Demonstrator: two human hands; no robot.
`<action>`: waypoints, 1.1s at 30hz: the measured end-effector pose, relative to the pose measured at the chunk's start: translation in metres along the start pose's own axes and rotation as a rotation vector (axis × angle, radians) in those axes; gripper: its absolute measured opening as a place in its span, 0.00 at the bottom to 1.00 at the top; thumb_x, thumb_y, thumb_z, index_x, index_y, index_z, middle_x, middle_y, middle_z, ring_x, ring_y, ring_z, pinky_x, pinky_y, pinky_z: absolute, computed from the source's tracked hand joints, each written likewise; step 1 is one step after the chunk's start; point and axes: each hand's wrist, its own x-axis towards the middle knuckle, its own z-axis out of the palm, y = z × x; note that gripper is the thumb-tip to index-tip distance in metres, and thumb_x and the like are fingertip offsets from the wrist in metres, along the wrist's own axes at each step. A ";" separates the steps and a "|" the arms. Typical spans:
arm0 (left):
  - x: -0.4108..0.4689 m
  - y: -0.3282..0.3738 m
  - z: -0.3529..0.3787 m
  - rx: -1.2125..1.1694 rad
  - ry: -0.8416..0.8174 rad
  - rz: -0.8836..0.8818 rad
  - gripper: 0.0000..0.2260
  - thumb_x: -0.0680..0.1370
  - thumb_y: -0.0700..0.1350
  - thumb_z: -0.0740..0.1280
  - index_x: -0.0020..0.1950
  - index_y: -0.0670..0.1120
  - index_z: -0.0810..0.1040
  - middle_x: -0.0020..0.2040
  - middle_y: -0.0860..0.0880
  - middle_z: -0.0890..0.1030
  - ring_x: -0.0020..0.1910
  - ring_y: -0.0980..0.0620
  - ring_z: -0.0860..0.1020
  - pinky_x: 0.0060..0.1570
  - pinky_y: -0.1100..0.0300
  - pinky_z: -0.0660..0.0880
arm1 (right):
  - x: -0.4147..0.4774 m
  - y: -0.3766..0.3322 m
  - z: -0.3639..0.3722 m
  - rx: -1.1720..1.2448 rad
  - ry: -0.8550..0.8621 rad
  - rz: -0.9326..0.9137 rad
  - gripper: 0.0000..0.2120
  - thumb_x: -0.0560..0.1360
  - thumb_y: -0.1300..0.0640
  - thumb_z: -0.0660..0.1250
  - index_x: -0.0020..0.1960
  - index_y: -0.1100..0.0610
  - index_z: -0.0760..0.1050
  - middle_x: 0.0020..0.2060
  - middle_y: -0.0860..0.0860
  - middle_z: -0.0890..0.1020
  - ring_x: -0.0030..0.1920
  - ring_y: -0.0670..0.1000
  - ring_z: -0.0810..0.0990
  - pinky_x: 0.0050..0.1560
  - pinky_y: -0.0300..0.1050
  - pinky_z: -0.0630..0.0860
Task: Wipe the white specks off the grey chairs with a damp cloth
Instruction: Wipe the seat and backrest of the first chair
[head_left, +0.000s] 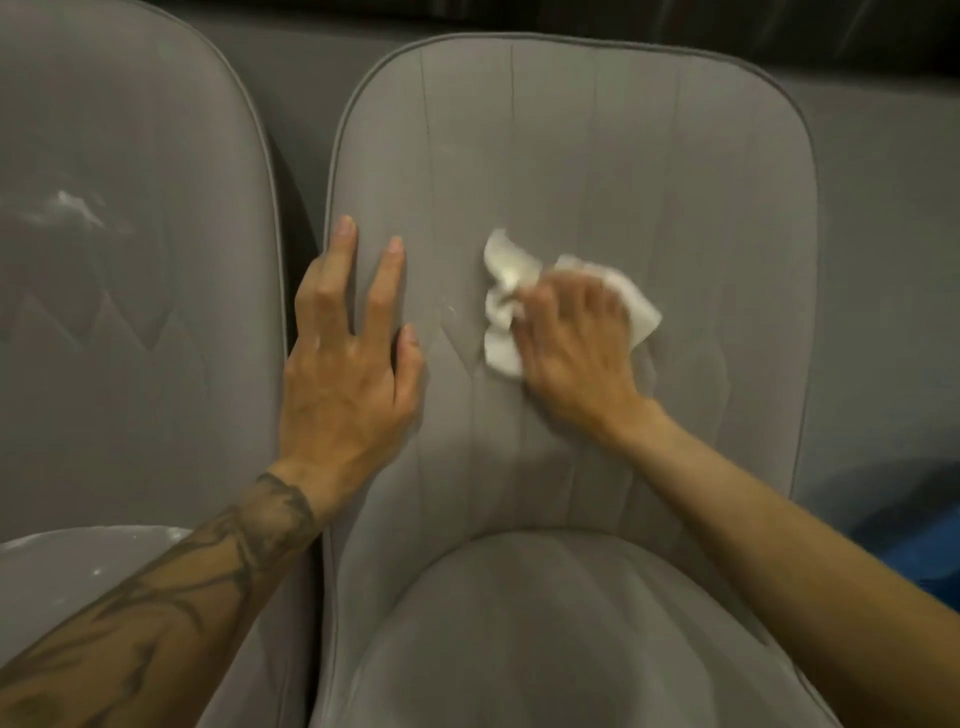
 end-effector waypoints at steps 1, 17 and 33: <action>0.000 -0.001 0.001 -0.002 0.000 0.002 0.28 0.83 0.45 0.61 0.84 0.46 0.60 0.83 0.40 0.54 0.81 0.37 0.59 0.68 0.39 0.75 | 0.021 0.009 0.001 -0.052 0.087 0.084 0.07 0.82 0.52 0.58 0.57 0.54 0.66 0.50 0.60 0.76 0.48 0.61 0.72 0.50 0.55 0.65; 0.001 0.000 0.000 0.005 0.010 -0.011 0.28 0.83 0.45 0.61 0.84 0.47 0.60 0.83 0.38 0.56 0.81 0.38 0.59 0.64 0.40 0.78 | -0.021 0.006 0.027 -0.005 0.170 0.209 0.10 0.82 0.51 0.56 0.57 0.56 0.69 0.53 0.55 0.71 0.53 0.59 0.70 0.56 0.53 0.65; 0.001 -0.002 0.005 0.005 0.014 0.004 0.29 0.82 0.45 0.61 0.84 0.48 0.58 0.83 0.39 0.55 0.82 0.39 0.58 0.60 0.43 0.81 | -0.136 -0.038 0.044 0.088 -0.048 0.083 0.07 0.82 0.52 0.60 0.58 0.53 0.67 0.56 0.56 0.70 0.53 0.60 0.71 0.57 0.55 0.66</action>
